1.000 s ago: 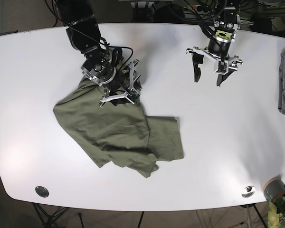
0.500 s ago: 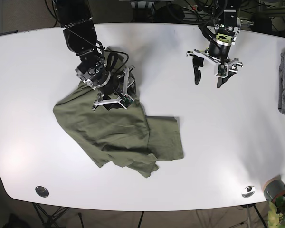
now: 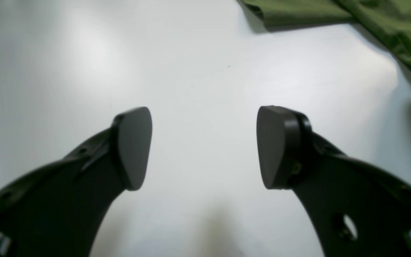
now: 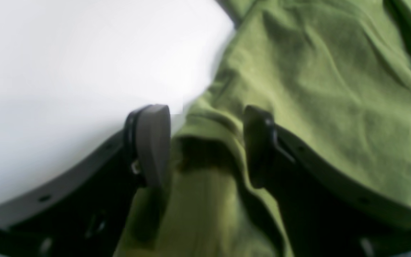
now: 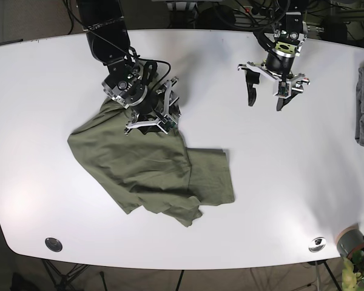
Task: Fold the T-shirt properly
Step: 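Lower the right gripper onto the green shirt's collar edge and grasp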
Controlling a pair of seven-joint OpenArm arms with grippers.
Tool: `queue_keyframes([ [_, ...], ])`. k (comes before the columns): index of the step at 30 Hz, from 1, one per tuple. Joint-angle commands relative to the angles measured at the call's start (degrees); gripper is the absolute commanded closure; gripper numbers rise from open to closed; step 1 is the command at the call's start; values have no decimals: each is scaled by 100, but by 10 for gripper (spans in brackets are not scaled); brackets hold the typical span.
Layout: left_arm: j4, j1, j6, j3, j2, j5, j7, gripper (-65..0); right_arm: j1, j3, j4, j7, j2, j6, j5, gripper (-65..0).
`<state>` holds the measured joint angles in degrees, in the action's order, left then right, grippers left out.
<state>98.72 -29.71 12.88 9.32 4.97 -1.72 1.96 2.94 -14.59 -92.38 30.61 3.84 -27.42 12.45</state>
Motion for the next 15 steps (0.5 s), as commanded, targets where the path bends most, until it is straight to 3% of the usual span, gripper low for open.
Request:
queue_keyframes([
  [1,93,-4,8,13,26,-44,-165,-426,-114,13,55,-129,-10,21,-36,-315],
  [15,84,-4,8,13,35,-53,-165,-426,-219,39,293,-156,-10,21,-36,-296],
])
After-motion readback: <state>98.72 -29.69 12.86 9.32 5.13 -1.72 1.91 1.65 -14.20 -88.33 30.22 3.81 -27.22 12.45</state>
